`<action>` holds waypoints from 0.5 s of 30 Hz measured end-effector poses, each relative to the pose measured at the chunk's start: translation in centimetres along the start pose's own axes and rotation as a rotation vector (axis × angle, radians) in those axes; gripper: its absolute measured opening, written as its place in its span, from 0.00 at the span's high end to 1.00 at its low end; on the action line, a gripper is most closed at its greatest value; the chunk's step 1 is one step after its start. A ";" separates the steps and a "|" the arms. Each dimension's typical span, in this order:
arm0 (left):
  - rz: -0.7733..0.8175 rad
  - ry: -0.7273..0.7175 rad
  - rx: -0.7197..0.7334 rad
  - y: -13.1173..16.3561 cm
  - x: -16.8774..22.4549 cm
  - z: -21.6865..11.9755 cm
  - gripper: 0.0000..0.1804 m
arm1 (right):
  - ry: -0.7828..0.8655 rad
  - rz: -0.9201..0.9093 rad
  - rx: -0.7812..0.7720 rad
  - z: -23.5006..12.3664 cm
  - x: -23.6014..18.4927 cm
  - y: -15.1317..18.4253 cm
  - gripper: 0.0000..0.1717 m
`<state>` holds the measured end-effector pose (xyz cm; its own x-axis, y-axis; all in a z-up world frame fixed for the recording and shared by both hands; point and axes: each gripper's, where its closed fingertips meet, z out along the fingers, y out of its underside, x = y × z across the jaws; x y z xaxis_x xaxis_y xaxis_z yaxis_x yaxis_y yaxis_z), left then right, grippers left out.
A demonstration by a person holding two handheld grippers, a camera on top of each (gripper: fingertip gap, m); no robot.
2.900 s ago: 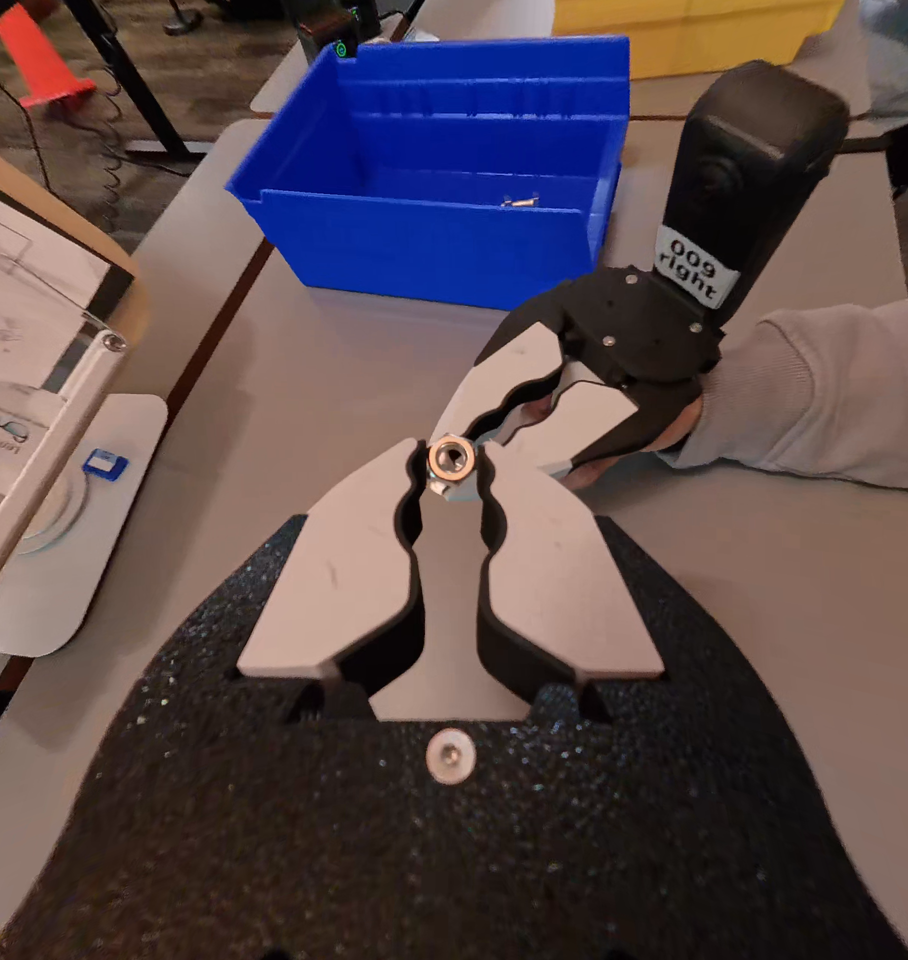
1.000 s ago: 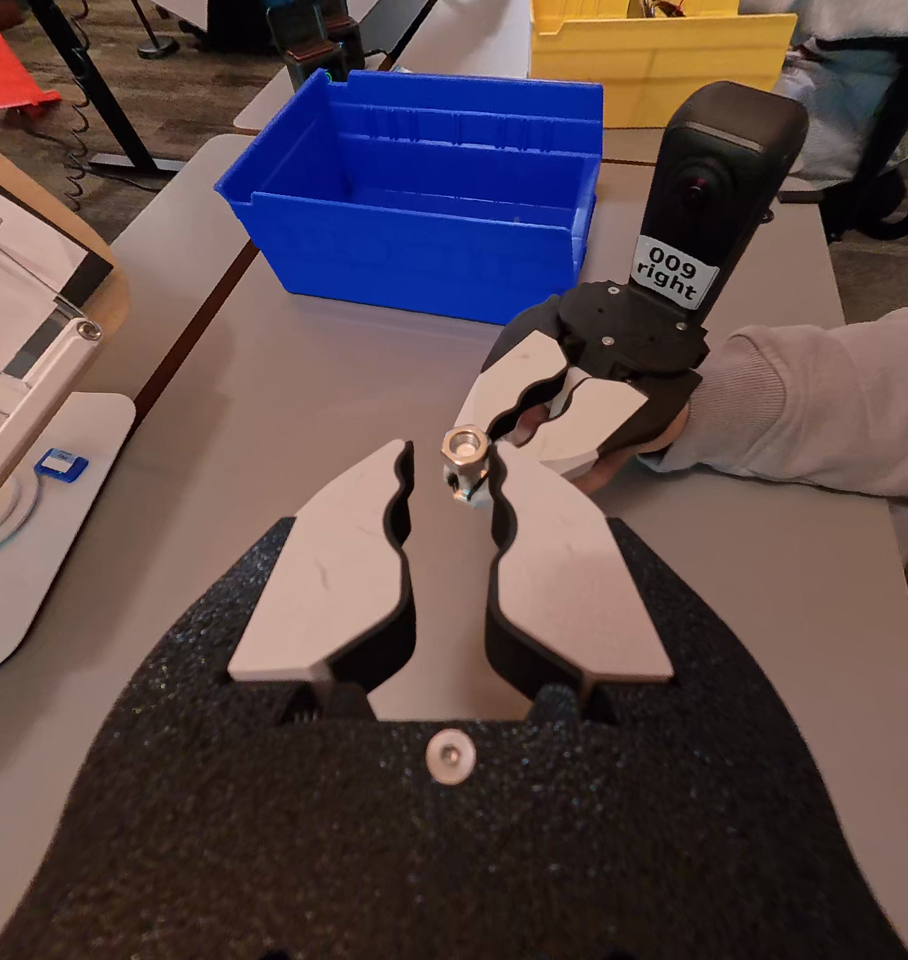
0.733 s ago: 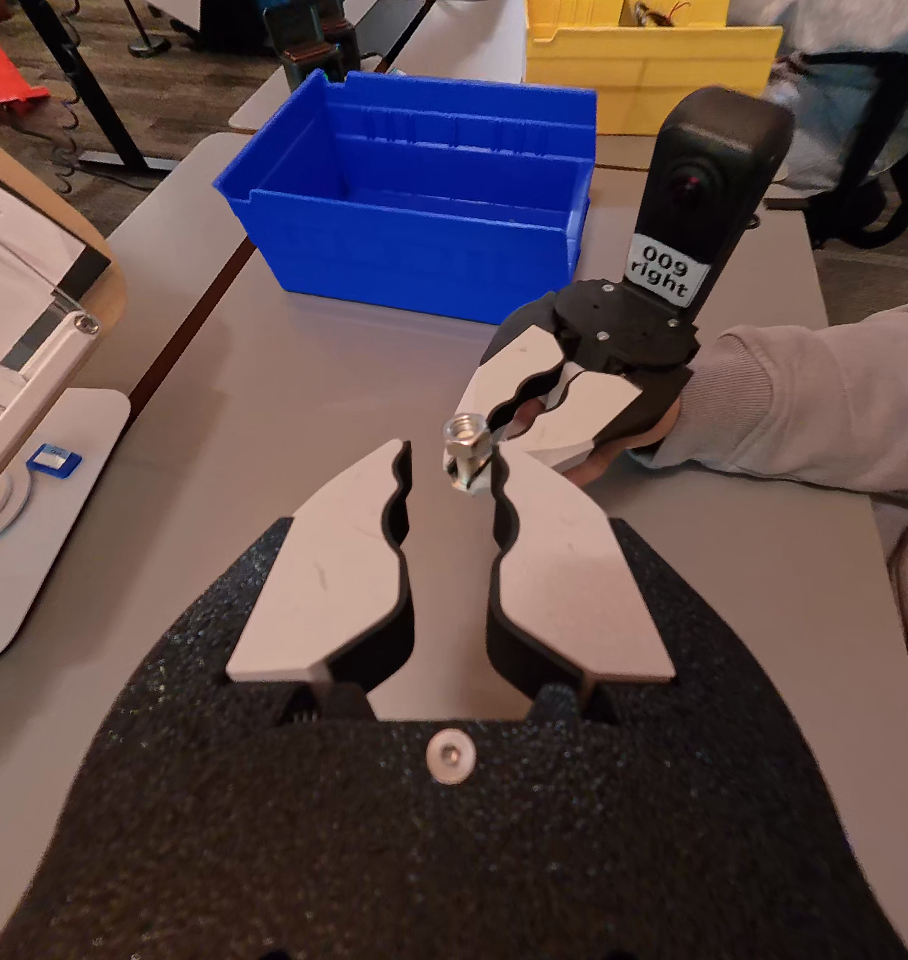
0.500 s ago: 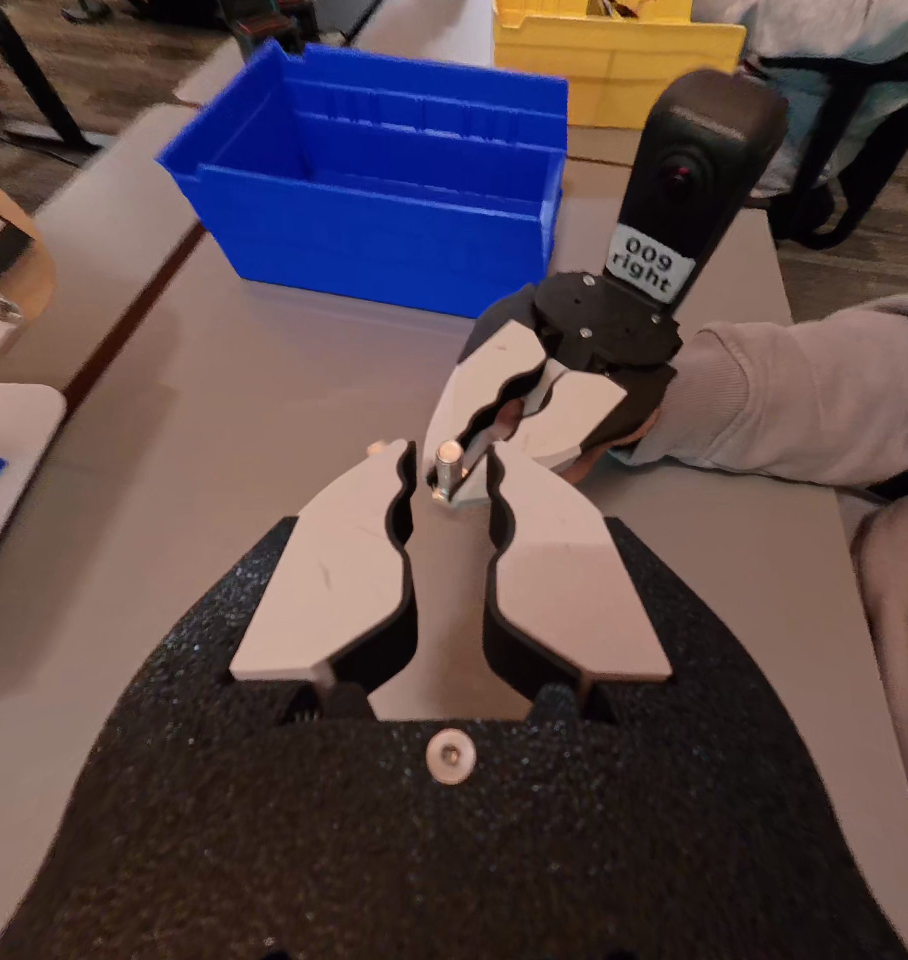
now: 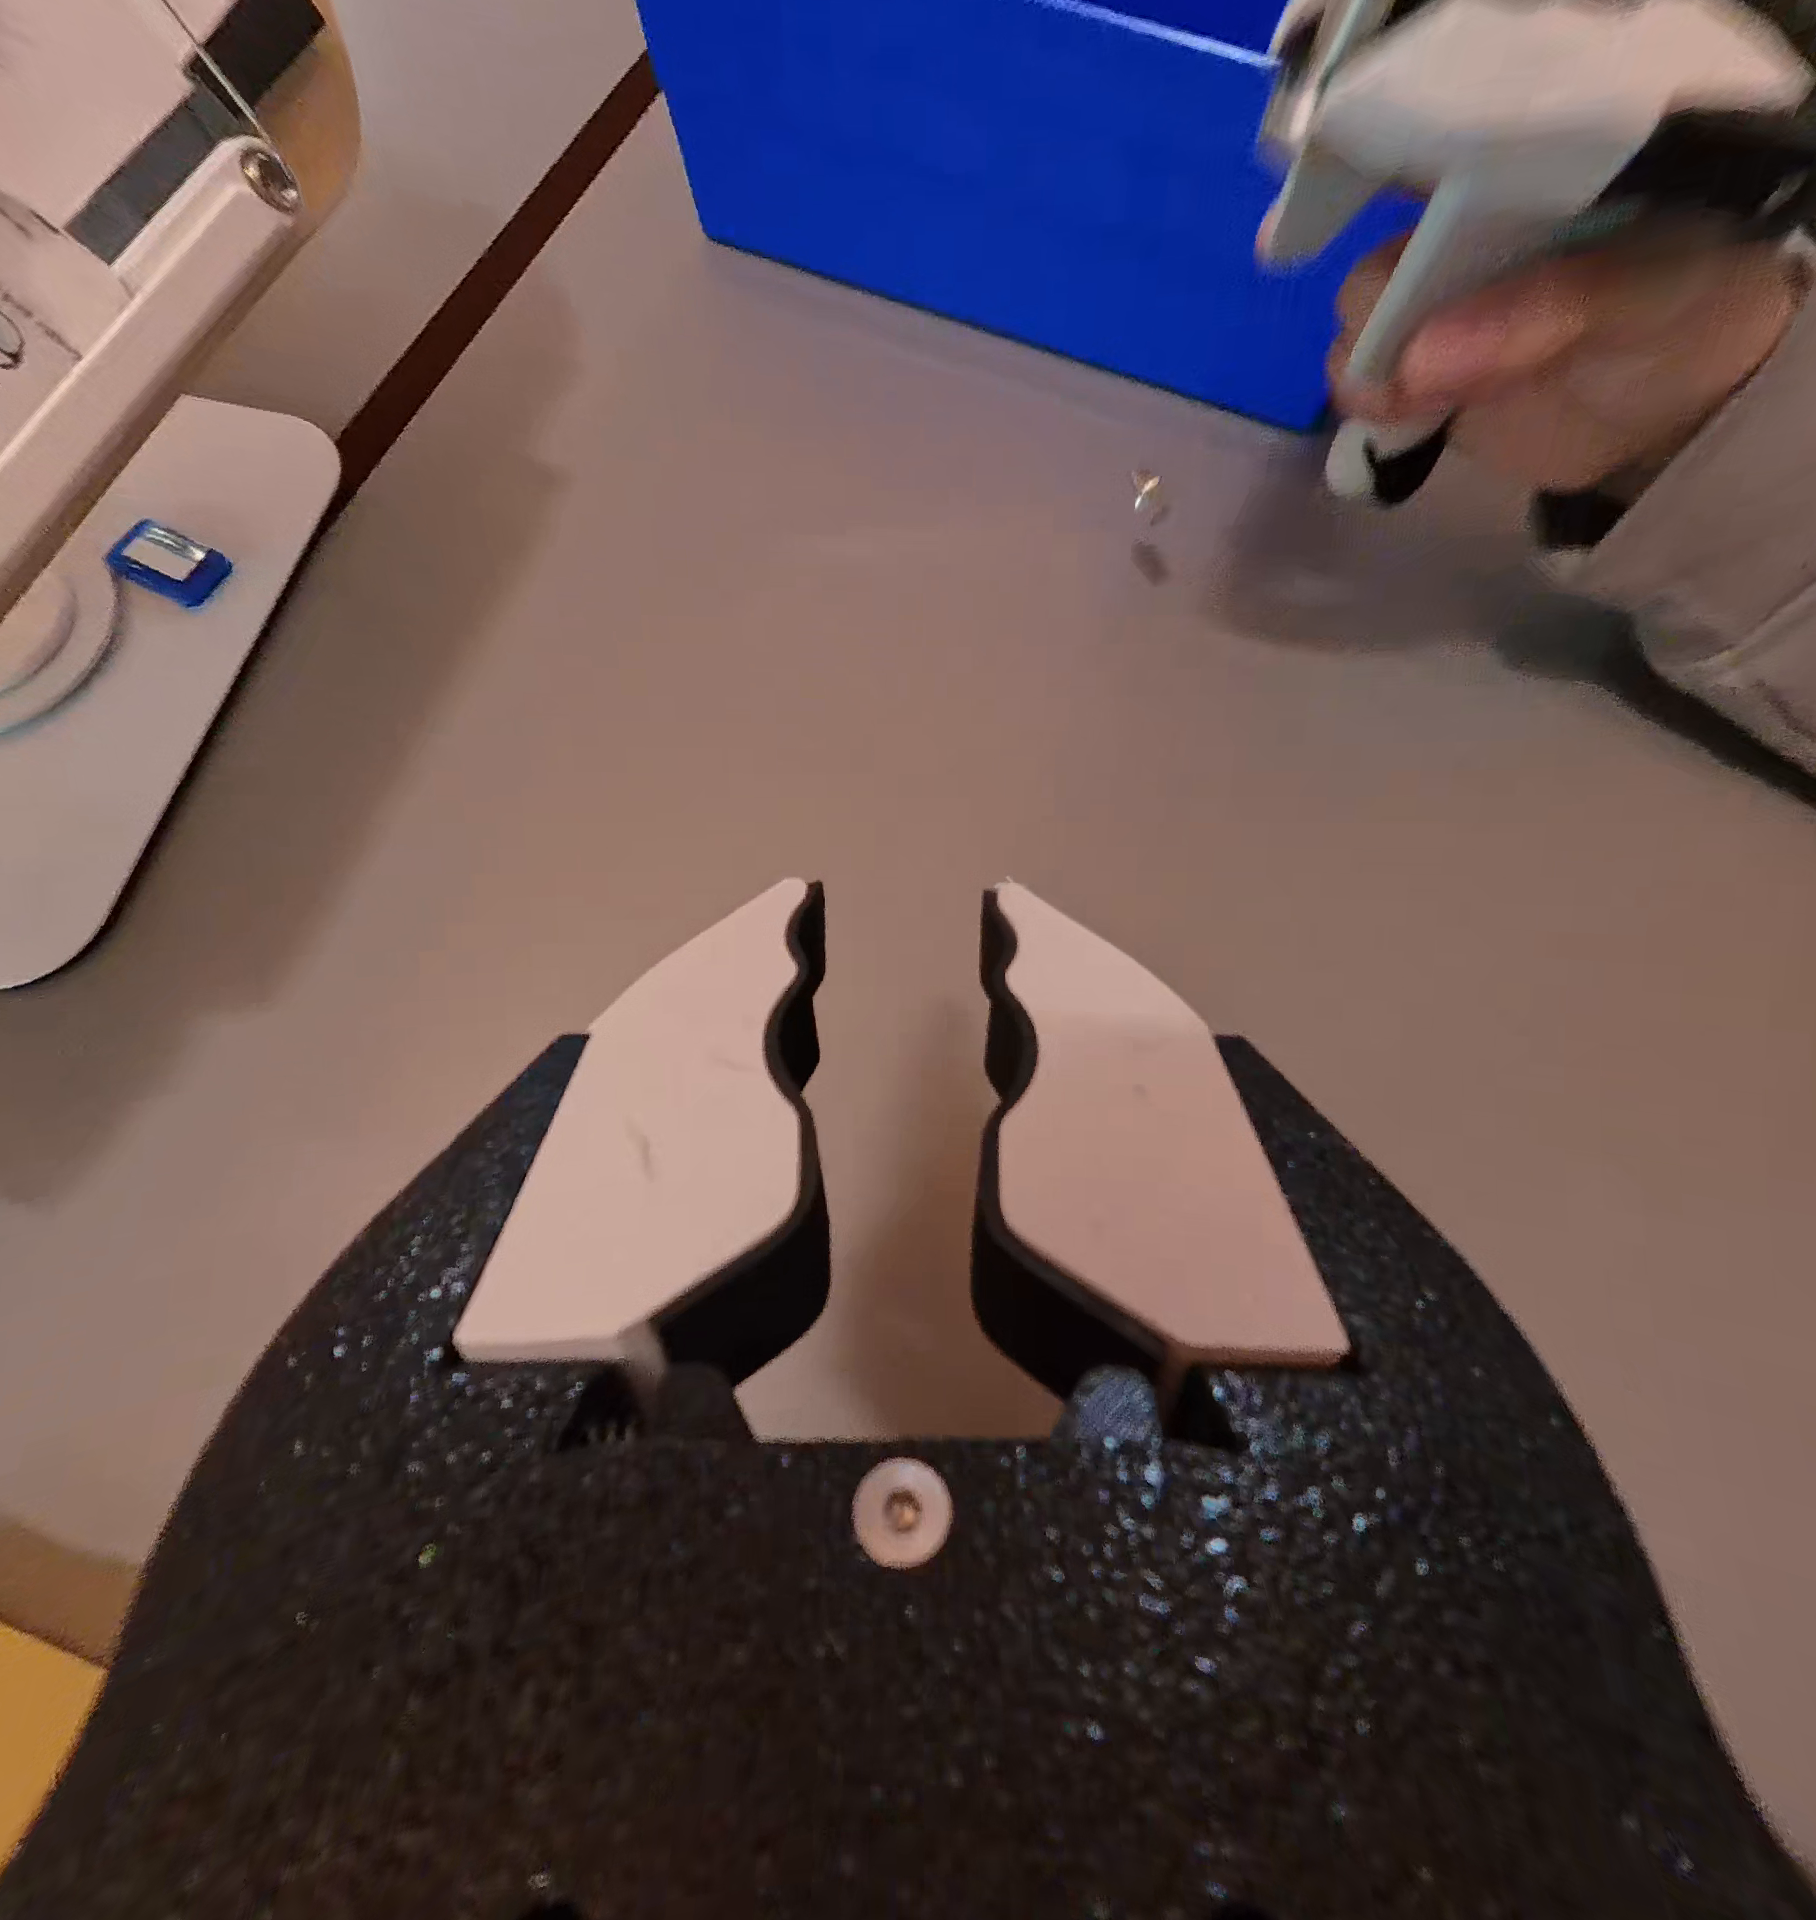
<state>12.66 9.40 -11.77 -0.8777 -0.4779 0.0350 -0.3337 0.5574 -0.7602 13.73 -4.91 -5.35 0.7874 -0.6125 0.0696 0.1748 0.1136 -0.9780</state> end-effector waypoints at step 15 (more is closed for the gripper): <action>0.148 0.247 0.148 -4.0 9.0 11.2 0.79 | 0.018 -0.068 0.254 -3.8 -1.1 -7.7 0.95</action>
<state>9.94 -4.74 -15.65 -0.9760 -0.2095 0.0600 -0.1587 0.4949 -0.8543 9.25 -8.03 1.38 0.7583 -0.6393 0.1275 0.3718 0.2634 -0.8902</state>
